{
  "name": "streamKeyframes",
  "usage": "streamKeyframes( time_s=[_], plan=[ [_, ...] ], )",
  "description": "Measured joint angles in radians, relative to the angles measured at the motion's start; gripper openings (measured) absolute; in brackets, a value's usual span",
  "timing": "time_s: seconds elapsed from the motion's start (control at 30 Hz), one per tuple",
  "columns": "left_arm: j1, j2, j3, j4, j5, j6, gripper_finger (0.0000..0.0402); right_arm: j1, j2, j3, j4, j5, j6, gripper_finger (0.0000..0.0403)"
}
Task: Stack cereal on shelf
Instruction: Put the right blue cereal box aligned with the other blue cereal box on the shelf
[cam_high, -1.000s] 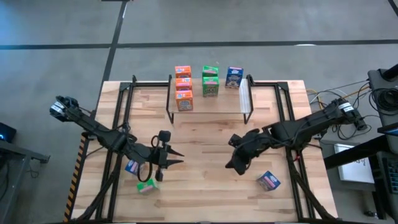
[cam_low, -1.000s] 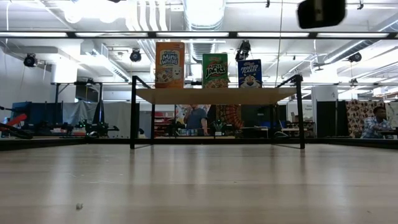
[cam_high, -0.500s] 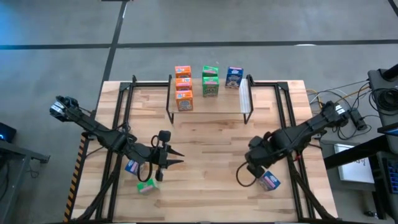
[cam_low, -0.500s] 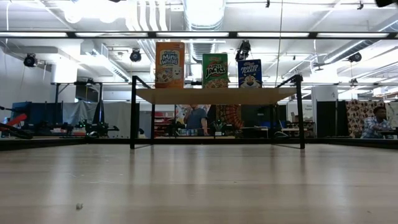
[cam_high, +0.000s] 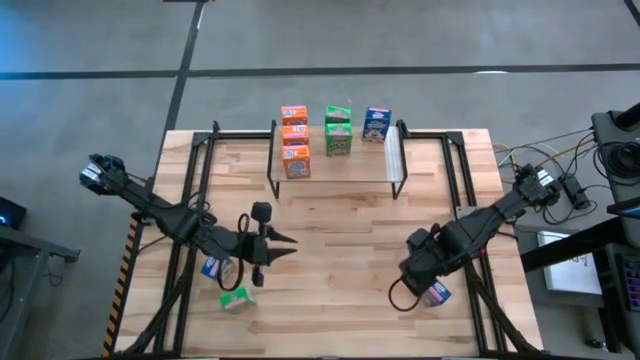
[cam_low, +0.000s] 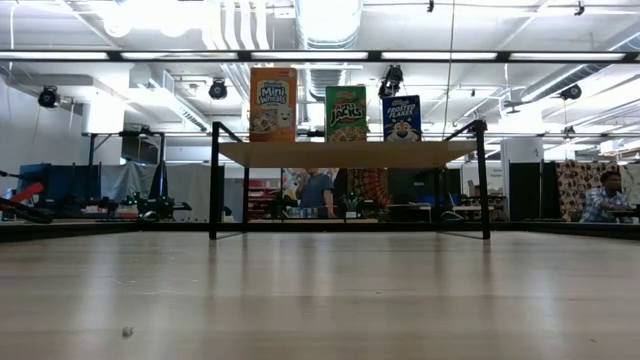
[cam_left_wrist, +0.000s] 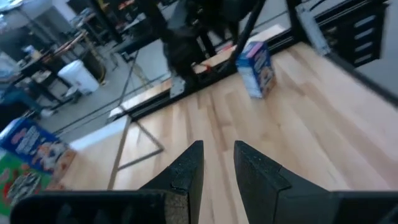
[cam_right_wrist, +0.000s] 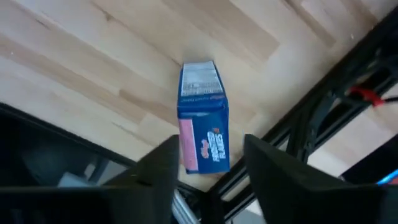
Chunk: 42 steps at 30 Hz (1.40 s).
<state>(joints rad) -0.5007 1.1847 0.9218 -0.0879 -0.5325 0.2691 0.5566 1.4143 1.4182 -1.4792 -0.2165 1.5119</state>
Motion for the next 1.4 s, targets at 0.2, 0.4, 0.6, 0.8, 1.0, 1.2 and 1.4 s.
streamKeyframes(
  time_s=[0.2, 0.4, 0.6, 0.8, 1.0, 1.2, 1.4],
  plan=[
    [0.0, 0.0, 0.0, -0.048, -0.038, -0.03, 0.0072, 0.102, 0.0, -0.037, 0.081, -0.027, 0.084, 0.0259],
    [0.0, 0.0, 0.0, -0.051, -0.037, -0.034, 0.0072, 0.185, 0.014, -0.097, 0.165, 0.009, 0.097, 0.0307],
    [0.0, 0.0, 0.0, -0.045, -0.037, -0.035, 0.0072, 0.198, 0.046, -0.125, 0.175, 0.031, 0.124, 0.032],
    [0.0, 0.0, 0.0, -0.043, -0.037, -0.035, 0.0072, 0.198, 0.088, -0.125, 0.178, 0.036, 0.078, 0.0306],
    [0.0, 0.001, -0.001, -0.043, -0.037, -0.04, 0.0072, 0.196, 0.112, -0.13, 0.174, 0.036, 0.054, 0.0276],
    [0.0, 0.001, -0.001, -0.037, -0.036, -0.042, 0.0072, 0.195, 0.113, -0.131, 0.172, 0.036, 0.05, 0.0225],
    [0.0, 0.001, -0.001, -0.037, -0.034, -0.051, 0.0072, 0.195, 0.113, -0.131, 0.172, 0.06, 0.047, 0.0186]
  ],
)
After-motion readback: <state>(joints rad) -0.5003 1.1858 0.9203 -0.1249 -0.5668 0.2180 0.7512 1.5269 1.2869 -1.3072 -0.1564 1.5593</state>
